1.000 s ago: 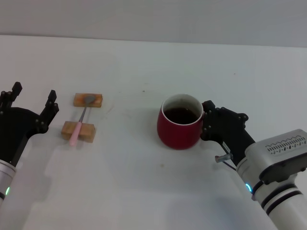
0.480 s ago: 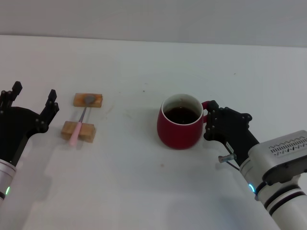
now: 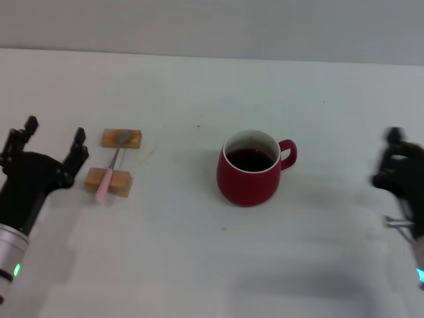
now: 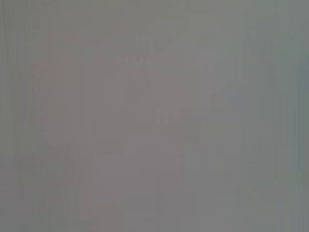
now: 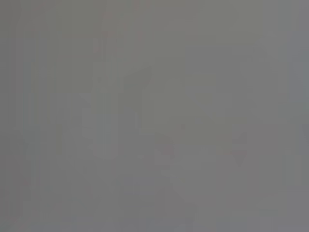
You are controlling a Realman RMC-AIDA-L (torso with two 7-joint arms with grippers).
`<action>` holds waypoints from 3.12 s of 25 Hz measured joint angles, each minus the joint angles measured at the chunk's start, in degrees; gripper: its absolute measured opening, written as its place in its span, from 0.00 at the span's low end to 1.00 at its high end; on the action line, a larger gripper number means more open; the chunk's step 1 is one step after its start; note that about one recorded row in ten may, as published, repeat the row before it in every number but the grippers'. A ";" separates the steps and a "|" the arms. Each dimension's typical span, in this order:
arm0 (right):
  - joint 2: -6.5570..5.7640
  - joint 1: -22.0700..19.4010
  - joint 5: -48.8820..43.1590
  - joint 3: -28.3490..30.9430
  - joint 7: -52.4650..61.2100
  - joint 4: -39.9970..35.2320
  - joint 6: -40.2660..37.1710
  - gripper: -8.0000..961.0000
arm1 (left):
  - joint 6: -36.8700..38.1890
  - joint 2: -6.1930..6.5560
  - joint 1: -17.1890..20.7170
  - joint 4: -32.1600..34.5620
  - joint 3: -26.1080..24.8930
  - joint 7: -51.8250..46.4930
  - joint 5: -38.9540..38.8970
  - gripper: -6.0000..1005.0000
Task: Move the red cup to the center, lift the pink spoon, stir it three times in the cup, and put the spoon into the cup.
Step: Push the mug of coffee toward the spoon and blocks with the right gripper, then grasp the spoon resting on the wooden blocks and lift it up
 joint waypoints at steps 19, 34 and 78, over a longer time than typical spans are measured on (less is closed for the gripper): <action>0.17 -11.85 0.96 2.38 0.12 -0.55 -8.10 0.01 | -0.41 -0.09 6.86 -2.77 13.85 -0.68 -0.14 0.80; 0.01 -11.46 0.50 2.17 0.13 -0.09 -9.12 0.01 | -5.12 -0.18 4.08 -2.54 13.94 -0.66 -0.32 0.79; -0.15 -11.04 0.34 0.95 0.12 -0.05 -9.75 0.01 | -7.82 -0.17 5.16 -3.82 12.82 -0.76 -3.40 0.70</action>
